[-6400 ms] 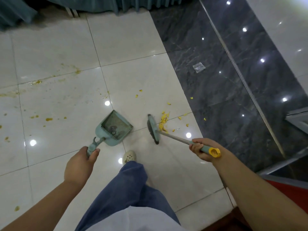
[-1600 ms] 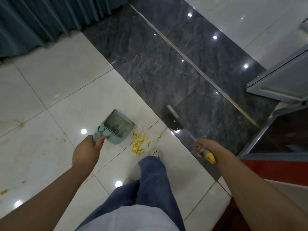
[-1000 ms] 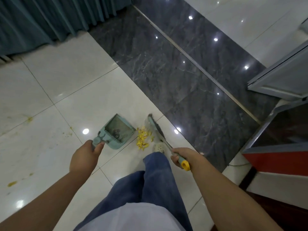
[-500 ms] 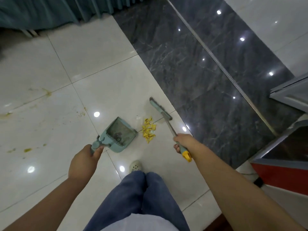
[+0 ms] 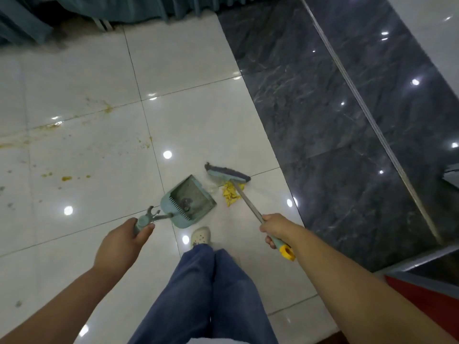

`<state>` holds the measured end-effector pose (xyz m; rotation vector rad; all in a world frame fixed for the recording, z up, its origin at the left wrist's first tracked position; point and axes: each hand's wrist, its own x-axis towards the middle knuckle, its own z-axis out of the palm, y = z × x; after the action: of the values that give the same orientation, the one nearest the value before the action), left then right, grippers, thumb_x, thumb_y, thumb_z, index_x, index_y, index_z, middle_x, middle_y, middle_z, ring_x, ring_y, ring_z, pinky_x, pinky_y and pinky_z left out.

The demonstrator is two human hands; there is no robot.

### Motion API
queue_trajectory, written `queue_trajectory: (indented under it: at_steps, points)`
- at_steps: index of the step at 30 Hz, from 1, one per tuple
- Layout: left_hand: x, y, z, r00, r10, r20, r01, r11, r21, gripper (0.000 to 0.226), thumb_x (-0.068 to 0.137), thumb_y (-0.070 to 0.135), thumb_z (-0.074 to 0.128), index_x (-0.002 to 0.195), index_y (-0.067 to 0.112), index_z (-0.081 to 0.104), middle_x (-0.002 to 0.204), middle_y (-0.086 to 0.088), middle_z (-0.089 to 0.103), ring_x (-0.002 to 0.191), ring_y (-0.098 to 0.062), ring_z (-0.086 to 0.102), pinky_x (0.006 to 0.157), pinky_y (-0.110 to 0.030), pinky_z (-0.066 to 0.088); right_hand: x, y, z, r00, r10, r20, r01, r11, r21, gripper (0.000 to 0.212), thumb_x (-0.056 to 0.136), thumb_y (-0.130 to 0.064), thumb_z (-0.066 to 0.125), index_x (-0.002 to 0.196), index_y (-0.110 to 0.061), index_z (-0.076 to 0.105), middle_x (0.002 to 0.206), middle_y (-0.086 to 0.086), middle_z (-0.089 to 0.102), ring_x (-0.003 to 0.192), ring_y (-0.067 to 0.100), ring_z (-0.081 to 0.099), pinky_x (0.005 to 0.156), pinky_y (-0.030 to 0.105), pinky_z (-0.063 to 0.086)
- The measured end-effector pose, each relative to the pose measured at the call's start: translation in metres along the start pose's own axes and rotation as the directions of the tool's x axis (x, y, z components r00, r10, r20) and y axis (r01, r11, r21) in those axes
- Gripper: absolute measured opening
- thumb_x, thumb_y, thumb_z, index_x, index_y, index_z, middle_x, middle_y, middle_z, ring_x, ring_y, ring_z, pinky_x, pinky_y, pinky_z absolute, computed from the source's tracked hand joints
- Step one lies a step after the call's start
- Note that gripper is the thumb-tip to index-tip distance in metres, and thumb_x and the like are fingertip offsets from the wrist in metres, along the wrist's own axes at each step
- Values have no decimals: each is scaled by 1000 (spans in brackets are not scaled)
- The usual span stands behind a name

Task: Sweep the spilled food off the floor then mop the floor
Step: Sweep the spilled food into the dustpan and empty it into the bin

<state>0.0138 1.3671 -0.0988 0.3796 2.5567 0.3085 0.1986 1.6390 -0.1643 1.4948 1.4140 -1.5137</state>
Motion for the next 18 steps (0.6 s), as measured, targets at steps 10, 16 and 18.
queue_trajectory:
  at_steps: [10,16,18]
  points:
    - [-37,-12,1,1000,-14,11,14,999,-38,36,94,41,48,74,10,52,62,-4,55,58,-20,51,53,-28,36,-37,32,-38,999,-14,-48,21,987,157,40,95,-2,49,134,-11,47,69,13,48,51,16,42,40,20,38]
    - [-32,-21,-4,998,3,68,-1,1000,-31,34,93,40,50,76,11,53,65,-5,56,60,-20,50,52,-27,34,-19,35,-30,996,15,-83,15,938,346,13,95,-1,46,101,-12,47,65,10,42,46,15,39,34,14,36]
    - [-26,-25,-1,997,12,82,-9,999,-36,33,94,40,49,78,10,54,66,-5,56,62,-20,51,53,-27,34,-13,32,-20,997,54,-57,-27,917,399,13,95,-1,44,86,-9,48,67,10,40,50,16,38,33,12,35]
